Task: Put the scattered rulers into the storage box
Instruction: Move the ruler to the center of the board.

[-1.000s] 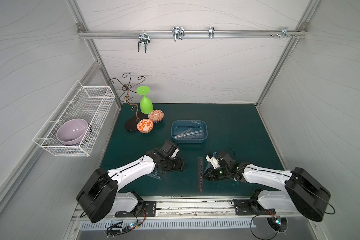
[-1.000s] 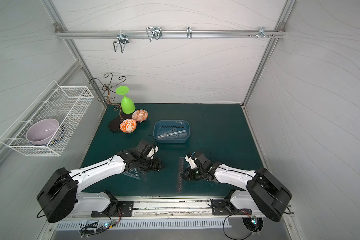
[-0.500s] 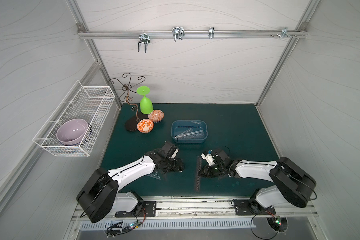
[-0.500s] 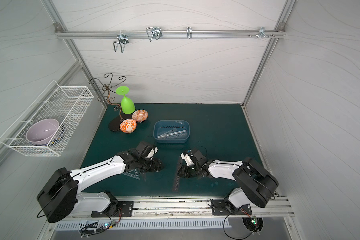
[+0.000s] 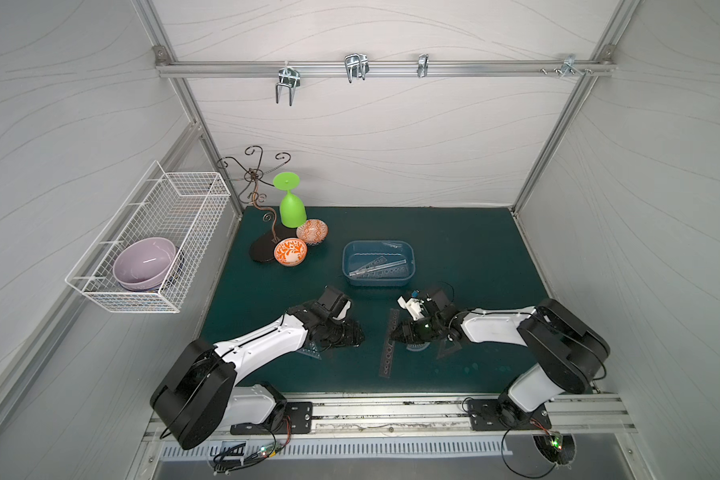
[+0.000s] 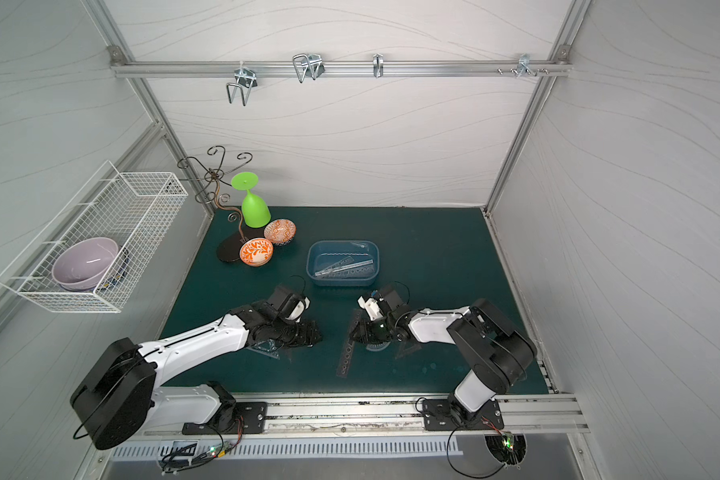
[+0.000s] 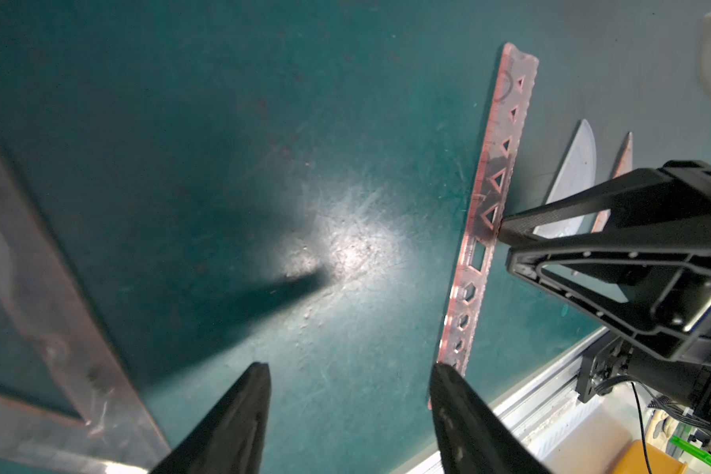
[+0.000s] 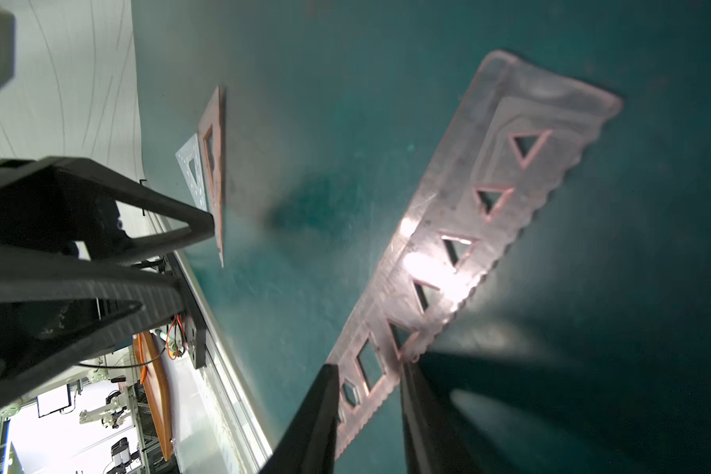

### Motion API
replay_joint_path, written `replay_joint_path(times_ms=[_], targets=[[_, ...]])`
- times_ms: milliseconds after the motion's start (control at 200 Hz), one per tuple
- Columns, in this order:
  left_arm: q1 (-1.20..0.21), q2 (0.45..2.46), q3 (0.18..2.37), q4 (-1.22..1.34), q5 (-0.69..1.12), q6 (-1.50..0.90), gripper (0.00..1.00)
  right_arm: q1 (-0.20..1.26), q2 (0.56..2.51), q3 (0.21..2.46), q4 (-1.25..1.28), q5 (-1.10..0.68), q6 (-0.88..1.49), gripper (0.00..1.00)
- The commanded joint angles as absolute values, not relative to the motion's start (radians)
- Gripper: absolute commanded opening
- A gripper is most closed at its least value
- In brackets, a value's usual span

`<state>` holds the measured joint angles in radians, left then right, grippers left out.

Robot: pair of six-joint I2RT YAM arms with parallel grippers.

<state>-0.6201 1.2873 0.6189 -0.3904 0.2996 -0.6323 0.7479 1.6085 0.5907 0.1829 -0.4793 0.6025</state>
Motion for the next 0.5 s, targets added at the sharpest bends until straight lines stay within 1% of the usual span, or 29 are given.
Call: replay_joint_path(times_ms=[0,235,495], targets=[[-0.609,1.269,0.619,-0.362,0.309,-0.618,0.66,0.757,1.676,0.605,0.148,-0.417,0.587,0.32],[-0.593,1.264,0.608,-0.354,0.314,-0.618,0.66,0.808,1.748,0.656,0.181,-0.428,0.622,0.31],[-0.589,1.262,0.601,-0.345,0.322,-0.620,0.65,0.781,1.778,0.683,0.179,-0.443,0.615,0.32]])
